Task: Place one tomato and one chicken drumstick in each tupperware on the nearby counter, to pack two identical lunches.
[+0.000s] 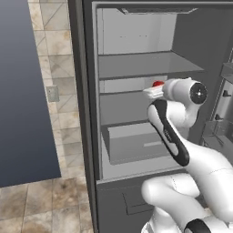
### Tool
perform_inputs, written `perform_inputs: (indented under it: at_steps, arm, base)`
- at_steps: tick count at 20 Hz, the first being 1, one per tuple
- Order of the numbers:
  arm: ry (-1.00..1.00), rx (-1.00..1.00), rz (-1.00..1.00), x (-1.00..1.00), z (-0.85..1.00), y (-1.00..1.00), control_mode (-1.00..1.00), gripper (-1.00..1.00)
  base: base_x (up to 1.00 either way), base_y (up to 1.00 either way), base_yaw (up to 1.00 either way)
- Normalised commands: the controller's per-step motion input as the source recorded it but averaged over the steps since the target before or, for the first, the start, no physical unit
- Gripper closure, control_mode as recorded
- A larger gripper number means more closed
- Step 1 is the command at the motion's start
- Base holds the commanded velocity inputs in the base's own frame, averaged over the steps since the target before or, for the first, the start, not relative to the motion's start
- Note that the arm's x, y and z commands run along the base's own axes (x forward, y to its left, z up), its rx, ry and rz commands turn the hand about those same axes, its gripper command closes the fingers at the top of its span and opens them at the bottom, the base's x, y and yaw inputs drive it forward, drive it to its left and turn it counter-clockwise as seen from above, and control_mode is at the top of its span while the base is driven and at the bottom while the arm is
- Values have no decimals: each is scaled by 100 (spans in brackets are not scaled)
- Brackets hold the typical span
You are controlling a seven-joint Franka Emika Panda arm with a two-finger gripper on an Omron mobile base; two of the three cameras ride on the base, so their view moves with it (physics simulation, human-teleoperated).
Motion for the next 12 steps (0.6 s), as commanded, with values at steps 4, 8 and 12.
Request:
perform_inputs:
  at_steps: [4, 8, 12]
  arm:
    - [30, -9, -10, -99, 24, 0, -100, 100]
    - [29, -9, -9, -90, 30, 0, -100, 100]
    - [13, -7, -6, -91, 14, 0, -100, 100]
  base:
    - [0, 0, 0]
    - [0, 0, 0]
    - [0, 0, 0]
